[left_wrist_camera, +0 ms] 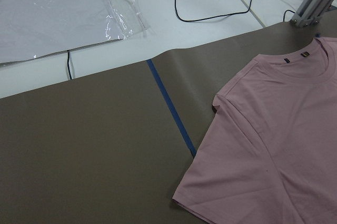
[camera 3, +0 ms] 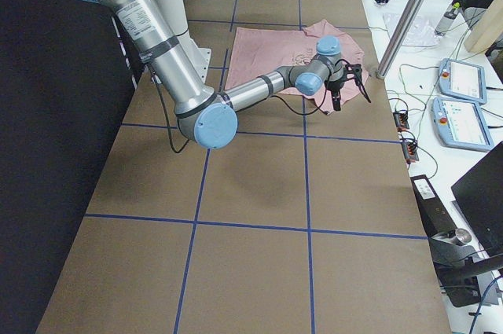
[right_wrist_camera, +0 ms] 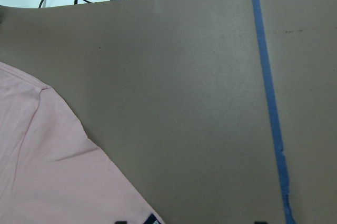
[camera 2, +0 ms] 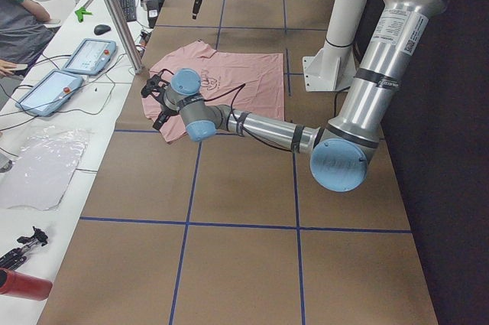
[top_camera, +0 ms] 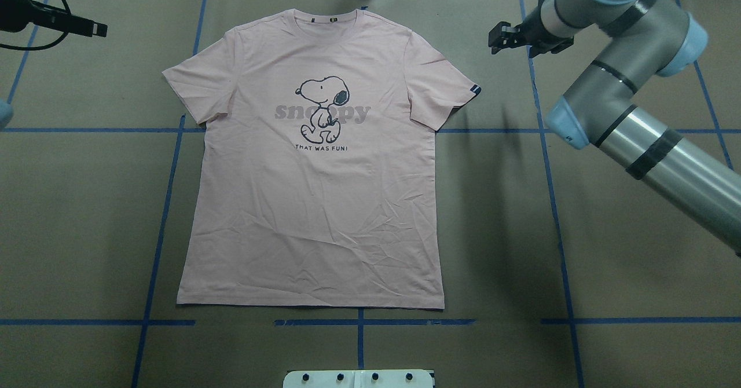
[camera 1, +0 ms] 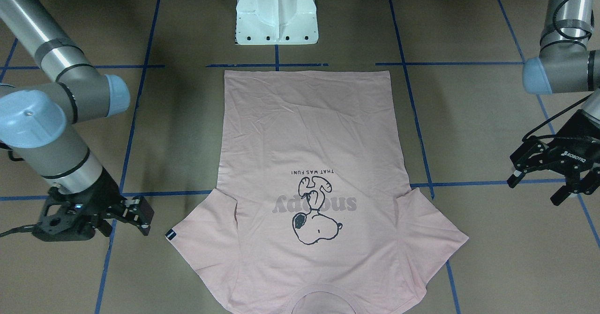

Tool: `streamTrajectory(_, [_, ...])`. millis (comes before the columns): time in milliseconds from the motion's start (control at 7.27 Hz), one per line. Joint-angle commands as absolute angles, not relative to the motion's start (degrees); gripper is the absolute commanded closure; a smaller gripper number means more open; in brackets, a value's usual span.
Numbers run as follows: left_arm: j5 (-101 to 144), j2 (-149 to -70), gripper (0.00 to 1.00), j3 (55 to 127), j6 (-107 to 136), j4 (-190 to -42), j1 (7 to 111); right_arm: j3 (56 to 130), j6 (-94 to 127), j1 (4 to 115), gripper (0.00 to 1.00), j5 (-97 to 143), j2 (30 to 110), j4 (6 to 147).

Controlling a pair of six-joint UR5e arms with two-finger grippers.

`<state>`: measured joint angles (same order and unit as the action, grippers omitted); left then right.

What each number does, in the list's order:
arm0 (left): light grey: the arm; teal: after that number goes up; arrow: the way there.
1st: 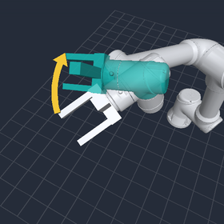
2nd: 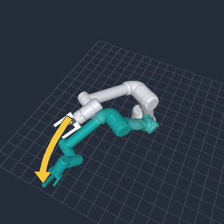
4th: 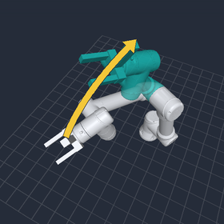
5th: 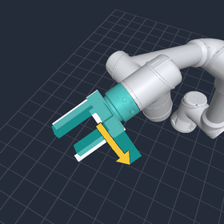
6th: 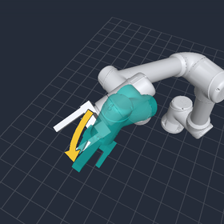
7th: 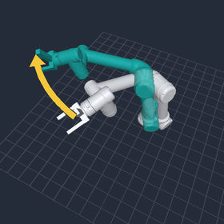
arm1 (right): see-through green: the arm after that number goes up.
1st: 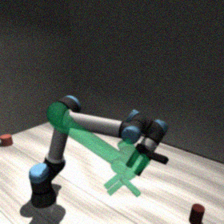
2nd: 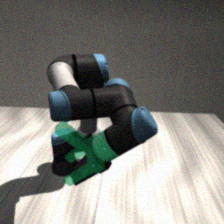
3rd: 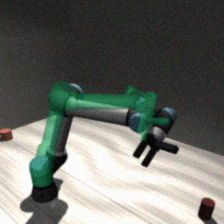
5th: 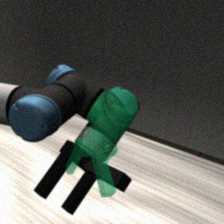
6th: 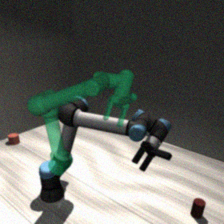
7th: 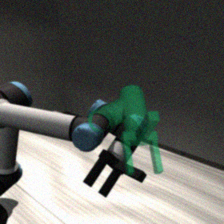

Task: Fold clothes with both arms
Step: 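Move the right gripper toward the sleeve nearest it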

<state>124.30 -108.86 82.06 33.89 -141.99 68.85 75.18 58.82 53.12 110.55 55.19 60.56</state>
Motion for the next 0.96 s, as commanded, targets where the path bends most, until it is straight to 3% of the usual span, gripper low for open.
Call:
streamTrajectory(0, [124.1, -108.9, 0.01, 82.1, 33.9, -142.0, 68.7, 71.1, 60.6, 48.9, 0.27, 106.0, 52.8, 59.2])
streamTrajectory(550, [124.1, -108.9, 0.01, 82.2, 33.9, -142.1, 68.3, 68.0, 60.8, 47.1, 0.4, 103.6, 51.9, 58.9])
streamTrajectory(825, [124.1, -108.9, 0.01, 82.2, 33.8, -142.1, 68.3, 66.9, 60.8, 46.8, 0.41, 103.1, 51.6, 59.0])
